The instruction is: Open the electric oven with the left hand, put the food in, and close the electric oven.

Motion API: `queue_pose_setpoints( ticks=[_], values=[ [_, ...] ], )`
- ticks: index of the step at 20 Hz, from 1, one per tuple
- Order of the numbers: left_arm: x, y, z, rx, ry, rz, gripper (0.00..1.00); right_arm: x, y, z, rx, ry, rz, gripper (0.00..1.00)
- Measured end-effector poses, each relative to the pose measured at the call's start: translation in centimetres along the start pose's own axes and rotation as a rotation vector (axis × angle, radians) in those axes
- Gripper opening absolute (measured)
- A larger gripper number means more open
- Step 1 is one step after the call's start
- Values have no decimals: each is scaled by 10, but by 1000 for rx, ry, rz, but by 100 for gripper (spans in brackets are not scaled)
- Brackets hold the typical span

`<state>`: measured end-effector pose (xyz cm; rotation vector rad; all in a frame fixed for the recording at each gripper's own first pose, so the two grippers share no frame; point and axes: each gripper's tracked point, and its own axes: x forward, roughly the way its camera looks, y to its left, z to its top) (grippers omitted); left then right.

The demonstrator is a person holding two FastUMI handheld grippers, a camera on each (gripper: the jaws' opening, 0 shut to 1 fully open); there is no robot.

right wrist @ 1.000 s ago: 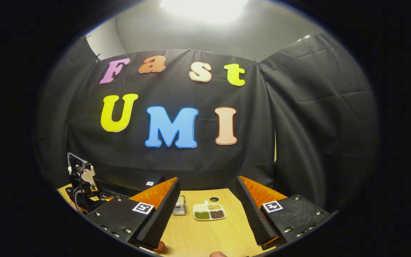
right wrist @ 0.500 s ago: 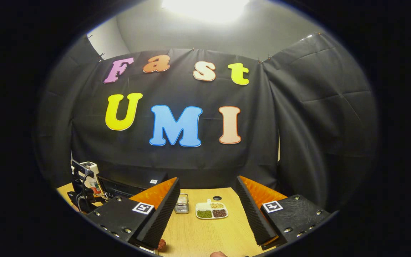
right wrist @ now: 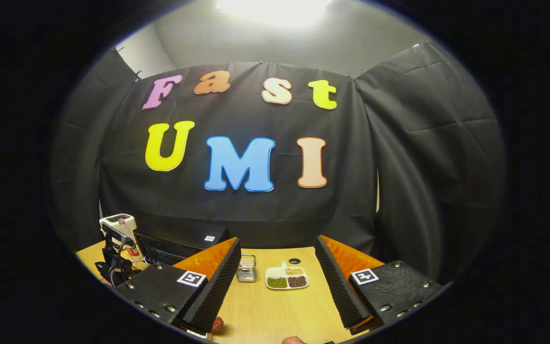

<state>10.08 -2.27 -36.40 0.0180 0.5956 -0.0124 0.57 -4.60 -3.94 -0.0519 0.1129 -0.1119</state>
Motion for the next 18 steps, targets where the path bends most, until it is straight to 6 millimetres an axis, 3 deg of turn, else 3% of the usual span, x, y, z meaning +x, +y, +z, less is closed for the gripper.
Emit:
queue_pose_setpoints(
  ticks=[4,8,9,14,18],
  values=[
    [-2,-5,-16,-12,33,-4,95,-2,1,-7,-6,18,16,95],
    [-21,-4,-3,-19,-5,-5,96,-2,7,-9,-17,26,46,95],
    [-28,-2,7,-24,-24,-2,100,-1,10,-12,-13,29,60,95],
    [-74,16,76,-46,-173,15,98,6,31,-32,9,68,131,95],
    [-125,37,129,-64,-304,44,97,8,55,-61,45,135,214,95]
  ],
)
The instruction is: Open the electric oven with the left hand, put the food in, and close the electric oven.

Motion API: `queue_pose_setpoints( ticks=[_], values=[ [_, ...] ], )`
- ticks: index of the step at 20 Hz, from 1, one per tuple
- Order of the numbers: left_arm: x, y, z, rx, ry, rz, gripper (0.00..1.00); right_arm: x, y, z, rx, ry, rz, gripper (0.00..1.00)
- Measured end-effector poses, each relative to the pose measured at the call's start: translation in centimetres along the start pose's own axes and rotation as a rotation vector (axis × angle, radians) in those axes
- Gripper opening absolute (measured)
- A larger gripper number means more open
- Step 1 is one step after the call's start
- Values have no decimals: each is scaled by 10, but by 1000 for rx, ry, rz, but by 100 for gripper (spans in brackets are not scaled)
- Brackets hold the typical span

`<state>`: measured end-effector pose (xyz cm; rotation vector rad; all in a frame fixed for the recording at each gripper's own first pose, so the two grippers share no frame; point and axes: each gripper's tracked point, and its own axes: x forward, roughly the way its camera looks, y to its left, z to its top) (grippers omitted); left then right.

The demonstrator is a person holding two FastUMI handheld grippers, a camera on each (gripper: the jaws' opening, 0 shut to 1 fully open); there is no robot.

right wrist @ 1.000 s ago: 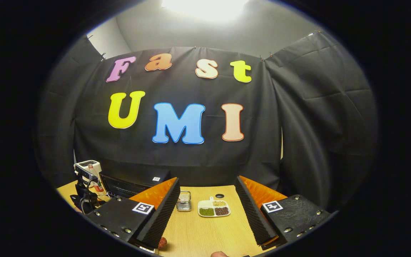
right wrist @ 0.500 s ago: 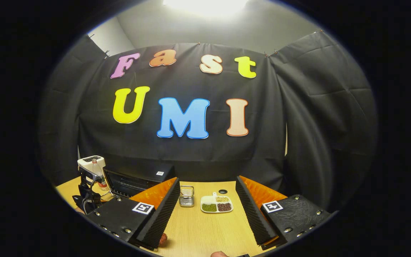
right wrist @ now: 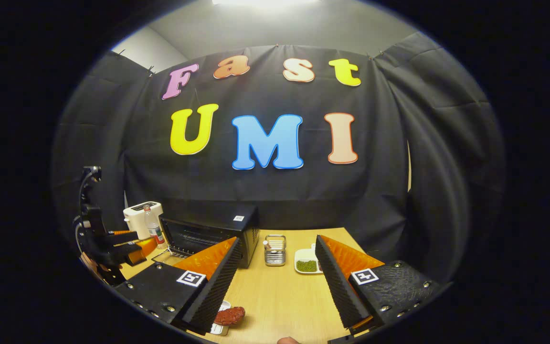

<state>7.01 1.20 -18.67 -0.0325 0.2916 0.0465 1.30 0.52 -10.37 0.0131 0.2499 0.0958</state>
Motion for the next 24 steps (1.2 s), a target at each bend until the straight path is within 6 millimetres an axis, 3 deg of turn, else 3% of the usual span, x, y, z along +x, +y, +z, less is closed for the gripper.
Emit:
queue_pose_setpoints(
  ticks=[5,7,8,9,19,24],
  values=[
    [-50,19,57,-4,-115,28,100,14,19,-44,56,112,88,95],
    [-68,29,71,0,-141,40,100,17,27,-66,104,179,128,96],
    [-75,34,77,0,-152,52,91,19,29,-76,136,210,142,96],
    [-80,39,82,-4,-161,63,100,20,32,-87,170,246,154,96],
    [-124,79,96,-13,-204,155,100,25,64,-174,592,609,263,98],
    [-132,98,97,-11,-211,192,100,27,67,-207,680,713,240,98]
  ],
)
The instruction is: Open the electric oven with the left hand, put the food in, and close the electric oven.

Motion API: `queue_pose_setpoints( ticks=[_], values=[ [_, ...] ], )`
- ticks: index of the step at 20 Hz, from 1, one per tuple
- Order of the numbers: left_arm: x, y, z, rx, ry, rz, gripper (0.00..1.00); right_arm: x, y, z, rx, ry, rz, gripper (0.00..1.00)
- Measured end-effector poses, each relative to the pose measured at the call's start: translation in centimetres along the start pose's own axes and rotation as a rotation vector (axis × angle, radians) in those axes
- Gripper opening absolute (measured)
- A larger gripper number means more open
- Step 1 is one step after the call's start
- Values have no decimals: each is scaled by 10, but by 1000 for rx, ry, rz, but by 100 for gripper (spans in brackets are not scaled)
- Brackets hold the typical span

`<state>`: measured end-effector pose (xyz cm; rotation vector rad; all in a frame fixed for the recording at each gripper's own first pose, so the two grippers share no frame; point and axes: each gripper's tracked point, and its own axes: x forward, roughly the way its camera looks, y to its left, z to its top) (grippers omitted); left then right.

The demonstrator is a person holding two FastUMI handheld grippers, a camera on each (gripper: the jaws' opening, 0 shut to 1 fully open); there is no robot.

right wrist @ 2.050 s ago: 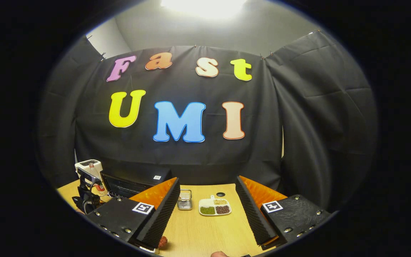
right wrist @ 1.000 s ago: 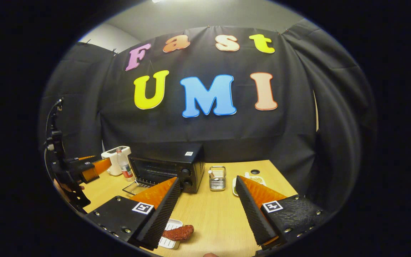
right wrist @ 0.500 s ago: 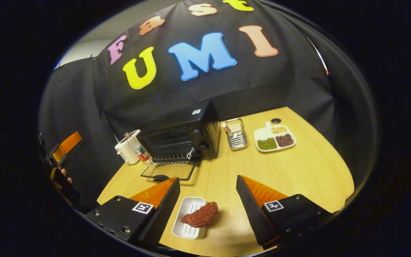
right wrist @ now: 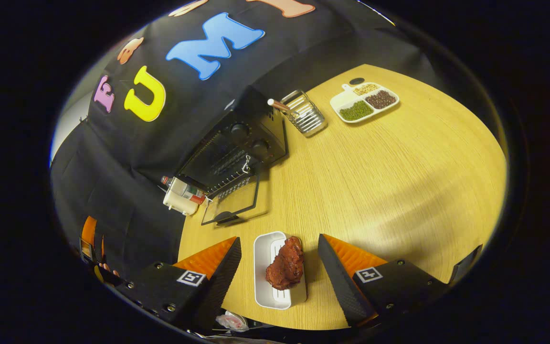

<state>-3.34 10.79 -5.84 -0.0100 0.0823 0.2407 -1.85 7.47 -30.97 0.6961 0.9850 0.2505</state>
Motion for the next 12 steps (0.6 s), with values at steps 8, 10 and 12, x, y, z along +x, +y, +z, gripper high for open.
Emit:
queue_pose_setpoints(
  ticks=[8,10,12],
  values=[
    [-4,6,2,-10,-6,19,100,15,-13,-29,174,118,26,81],
    [-8,5,2,-15,-4,23,100,16,-9,-36,202,151,53,81],
    [-13,5,0,-14,-1,32,100,19,-12,-34,210,145,43,70]
  ],
)
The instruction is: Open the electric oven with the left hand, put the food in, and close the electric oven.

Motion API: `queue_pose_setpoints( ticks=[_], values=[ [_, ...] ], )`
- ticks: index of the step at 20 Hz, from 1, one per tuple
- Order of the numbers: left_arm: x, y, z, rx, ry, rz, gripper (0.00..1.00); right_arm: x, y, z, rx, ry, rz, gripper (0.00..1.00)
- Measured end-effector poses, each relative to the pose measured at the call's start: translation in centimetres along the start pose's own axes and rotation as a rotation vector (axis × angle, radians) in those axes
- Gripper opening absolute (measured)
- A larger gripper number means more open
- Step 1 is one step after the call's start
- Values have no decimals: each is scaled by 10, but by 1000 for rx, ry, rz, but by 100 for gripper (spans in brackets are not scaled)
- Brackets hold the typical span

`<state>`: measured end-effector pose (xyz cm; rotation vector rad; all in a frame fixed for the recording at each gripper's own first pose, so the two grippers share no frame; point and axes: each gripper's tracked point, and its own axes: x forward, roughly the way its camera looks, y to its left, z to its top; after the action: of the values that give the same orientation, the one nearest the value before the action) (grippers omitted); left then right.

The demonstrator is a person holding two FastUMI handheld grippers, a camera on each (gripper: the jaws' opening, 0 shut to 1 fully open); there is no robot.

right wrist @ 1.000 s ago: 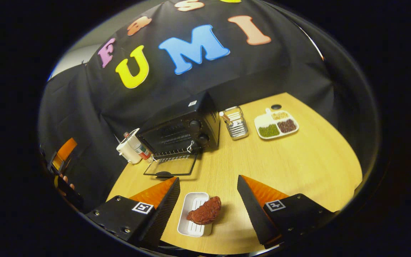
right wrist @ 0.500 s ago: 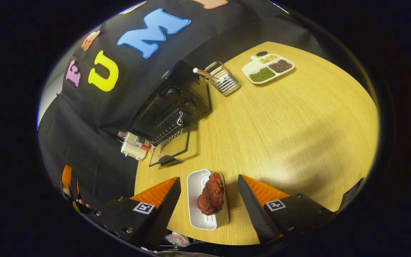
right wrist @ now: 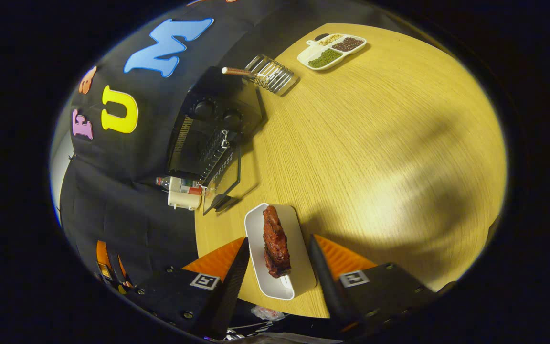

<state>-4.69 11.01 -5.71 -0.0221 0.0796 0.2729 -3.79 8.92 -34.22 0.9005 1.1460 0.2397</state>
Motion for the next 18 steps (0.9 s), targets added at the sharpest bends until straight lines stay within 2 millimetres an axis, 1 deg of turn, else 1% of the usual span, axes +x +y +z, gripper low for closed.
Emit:
queue_pose_setpoints(
  ticks=[1,2,3,4,5,6,9,11,12,13,16,18],
  values=[
    [-2,0,-1,2,3,5,100,0,3,-3,7,6,11,41],
    [-5,0,-3,4,5,9,100,3,5,-5,5,20,24,39],
    [-9,1,-2,7,7,15,100,-1,4,-2,1,1,19,39],
    [-12,1,-3,9,8,21,100,-4,9,-1,7,1,36,26],
    [-15,1,-3,9,5,26,100,0,9,3,1,-15,30,13],
    [-15,-2,-3,5,2,25,100,-3,8,3,-17,-16,24,13],
    [-10,-5,-4,3,7,15,100,-9,26,8,-40,-24,49,13],
    [-3,-8,-1,-9,-4,4,98,-12,42,11,-67,-23,75,13],
    [2,-10,-4,-14,-4,-4,97,-13,49,15,-95,-31,76,13],
    [6,-12,-7,-14,1,-10,100,-13,58,19,-119,-42,79,13],
    [22,-13,-17,-25,21,-27,100,-11,86,31,-153,-73,109,13],
    [32,-11,-21,-27,27,-34,95,-7,101,40,-167,-94,119,13]
  ],
)
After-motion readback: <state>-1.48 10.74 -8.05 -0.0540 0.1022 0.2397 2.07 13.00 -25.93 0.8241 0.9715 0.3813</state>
